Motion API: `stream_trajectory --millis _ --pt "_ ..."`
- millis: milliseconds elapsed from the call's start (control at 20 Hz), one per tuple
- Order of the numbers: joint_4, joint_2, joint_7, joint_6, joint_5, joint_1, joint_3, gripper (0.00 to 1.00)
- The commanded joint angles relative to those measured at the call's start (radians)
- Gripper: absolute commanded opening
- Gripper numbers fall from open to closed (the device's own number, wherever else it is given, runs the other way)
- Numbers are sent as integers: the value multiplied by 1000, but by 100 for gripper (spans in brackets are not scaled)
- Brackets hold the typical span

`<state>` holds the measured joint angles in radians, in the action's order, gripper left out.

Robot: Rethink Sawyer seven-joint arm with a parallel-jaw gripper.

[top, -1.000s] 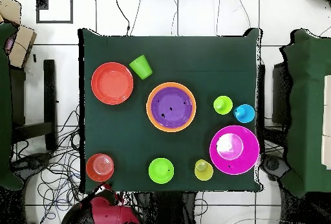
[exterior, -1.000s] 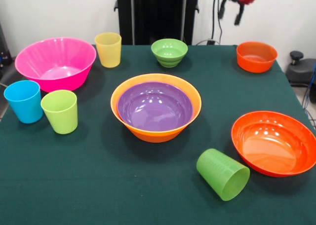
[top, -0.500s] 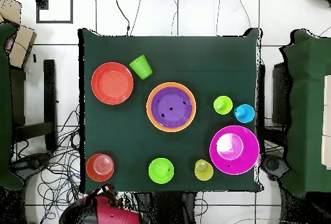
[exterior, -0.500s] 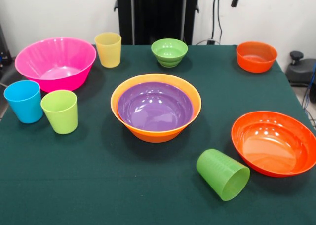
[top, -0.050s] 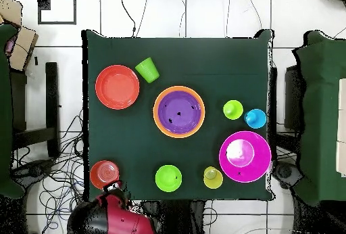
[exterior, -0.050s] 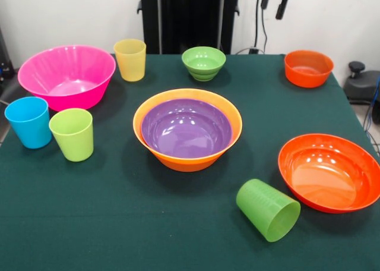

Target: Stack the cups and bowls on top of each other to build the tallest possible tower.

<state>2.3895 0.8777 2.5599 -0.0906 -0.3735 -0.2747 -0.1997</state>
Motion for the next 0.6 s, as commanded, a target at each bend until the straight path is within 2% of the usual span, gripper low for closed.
stream_trajectory --millis 50,250,600 --pt "-49 -111 217 152 -36 61 157 100" --pt "-87 -165 231 185 -65 42 175 100" --pt "-122 -179 215 162 -124 -14 147 100"
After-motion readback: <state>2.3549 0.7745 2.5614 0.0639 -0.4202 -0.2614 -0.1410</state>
